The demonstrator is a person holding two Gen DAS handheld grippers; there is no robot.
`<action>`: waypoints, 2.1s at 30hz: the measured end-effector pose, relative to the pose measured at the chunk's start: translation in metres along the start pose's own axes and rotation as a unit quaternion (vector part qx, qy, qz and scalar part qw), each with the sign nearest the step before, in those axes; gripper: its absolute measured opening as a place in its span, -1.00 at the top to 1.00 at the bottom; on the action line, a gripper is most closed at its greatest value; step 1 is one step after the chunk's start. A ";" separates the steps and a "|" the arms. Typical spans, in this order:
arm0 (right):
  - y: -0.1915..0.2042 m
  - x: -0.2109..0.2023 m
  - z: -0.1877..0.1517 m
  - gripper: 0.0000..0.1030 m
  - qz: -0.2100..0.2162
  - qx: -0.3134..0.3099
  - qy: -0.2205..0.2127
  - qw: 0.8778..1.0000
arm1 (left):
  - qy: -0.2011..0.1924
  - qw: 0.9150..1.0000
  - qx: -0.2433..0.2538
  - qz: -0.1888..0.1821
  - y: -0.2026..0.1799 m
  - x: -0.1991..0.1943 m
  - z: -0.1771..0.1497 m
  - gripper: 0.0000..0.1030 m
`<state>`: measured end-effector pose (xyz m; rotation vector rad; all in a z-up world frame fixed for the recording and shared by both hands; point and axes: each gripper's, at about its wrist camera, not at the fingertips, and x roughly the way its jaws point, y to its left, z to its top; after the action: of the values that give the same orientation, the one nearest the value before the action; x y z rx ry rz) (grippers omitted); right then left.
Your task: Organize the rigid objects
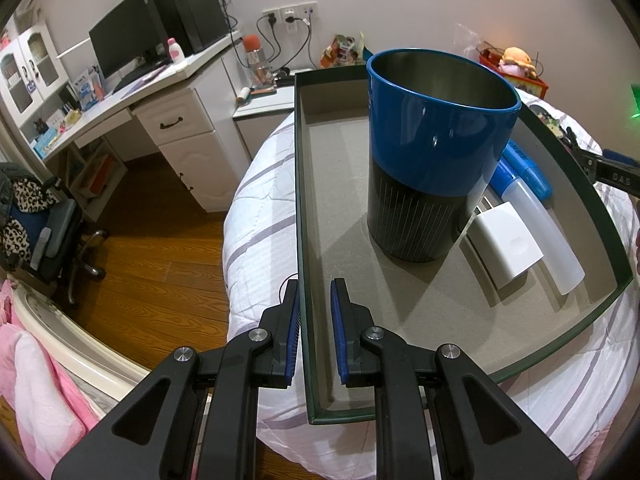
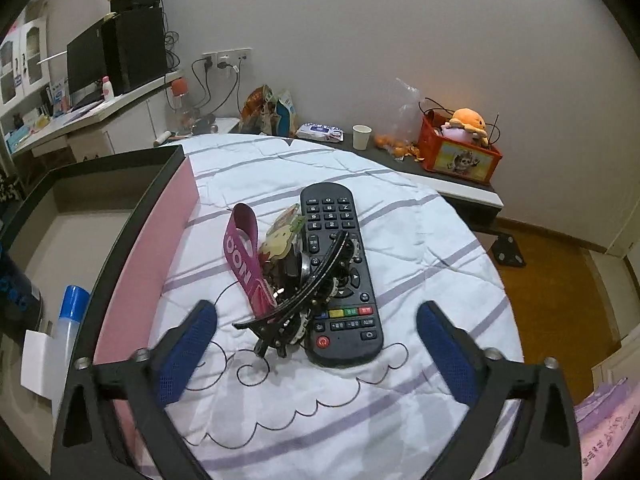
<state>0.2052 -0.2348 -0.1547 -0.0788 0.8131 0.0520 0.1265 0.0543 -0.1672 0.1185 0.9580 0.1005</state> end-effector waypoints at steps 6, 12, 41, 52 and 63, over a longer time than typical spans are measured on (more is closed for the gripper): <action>-0.004 0.008 -0.003 0.33 0.018 0.000 0.025 1.000 | 0.000 1.000 0.000 0.000 0.000 -0.001 0.000 0.74; -0.018 -0.006 -0.020 0.60 0.044 0.022 0.034 0.998 | 0.000 1.000 0.000 0.000 0.000 -0.001 0.000 0.74; -0.021 0.003 -0.019 0.69 0.093 0.020 0.026 0.995 | 0.003 1.000 0.002 -0.004 -0.002 -0.001 0.003 0.63; -0.015 -0.041 -0.058 0.69 0.097 0.021 0.045 0.994 | 0.003 1.000 0.004 -0.004 -0.004 0.000 0.004 0.62; 0.004 -0.049 -0.076 0.60 0.062 0.019 0.057 0.996 | 0.003 1.000 0.003 -0.004 -0.005 0.001 0.005 0.62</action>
<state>0.1163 -0.2388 -0.1715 0.0039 0.9320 0.1501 0.1313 0.0491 -0.1656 0.1202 0.9646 0.0896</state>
